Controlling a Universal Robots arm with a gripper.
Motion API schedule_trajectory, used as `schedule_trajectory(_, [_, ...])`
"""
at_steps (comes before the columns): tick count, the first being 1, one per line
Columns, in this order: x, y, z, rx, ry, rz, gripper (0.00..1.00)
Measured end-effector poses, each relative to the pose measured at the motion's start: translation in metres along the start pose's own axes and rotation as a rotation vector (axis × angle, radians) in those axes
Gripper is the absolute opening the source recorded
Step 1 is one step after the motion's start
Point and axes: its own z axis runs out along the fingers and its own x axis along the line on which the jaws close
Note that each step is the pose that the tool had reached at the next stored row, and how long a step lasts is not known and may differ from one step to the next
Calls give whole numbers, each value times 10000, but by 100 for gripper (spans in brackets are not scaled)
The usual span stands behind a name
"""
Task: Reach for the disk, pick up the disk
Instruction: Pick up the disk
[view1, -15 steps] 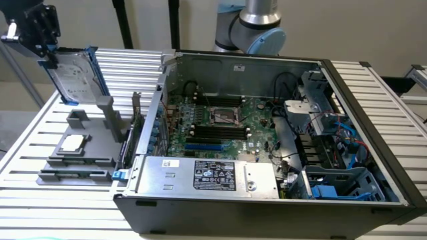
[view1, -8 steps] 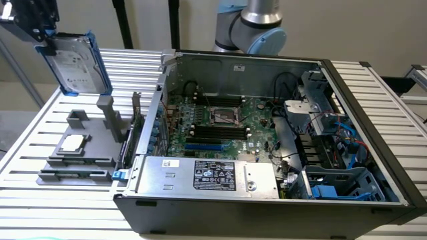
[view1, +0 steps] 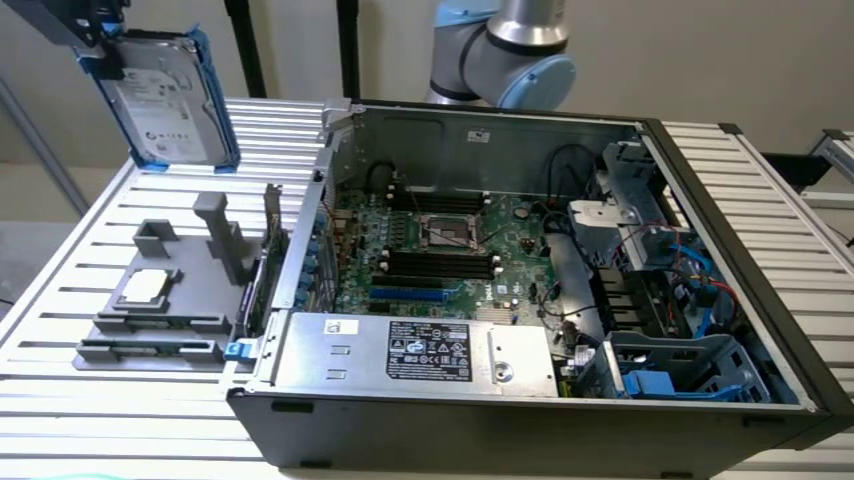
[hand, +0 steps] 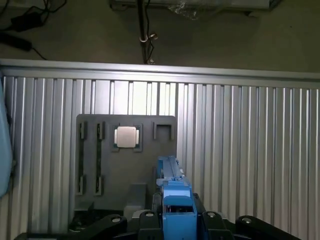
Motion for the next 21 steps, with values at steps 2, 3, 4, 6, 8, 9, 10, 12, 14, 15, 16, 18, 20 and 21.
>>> schedule_trajectory(2, [15,-86,-94,-7,-1,0,32])
schedule_trajectory(3, [22,-129,-140,-10,-2,-1,32])
schedule_trajectory(4, [29,-172,-186,-14,-2,0,32])
schedule_trajectory(6, [47,-262,-282,-23,-3,2,32])
schedule_trajectory(8, [70,-350,-375,-38,-2,1,32])
schedule_trajectory(9, [82,-395,-423,-46,-3,2,32])
schedule_trajectory(10, [93,-439,-469,-58,-2,4,32])
schedule_trajectory(12, [118,-529,-555,-83,-3,4,32])
schedule_trajectory(14, [147,-616,-618,-99,-2,7,32])
schedule_trajectory(15, [164,-661,-634,-100,-4,5,32])
schedule_trajectory(16, [184,-710,-650,-100,-5,5,32])
schedule_trajectory(18, [219,-797,-676,-98,-5,6,32])
schedule_trajectory(20, [255,-886,-702,-100,-3,5,32])
schedule_trajectory(21, [273,-931,-715,-100,-3,7,32])
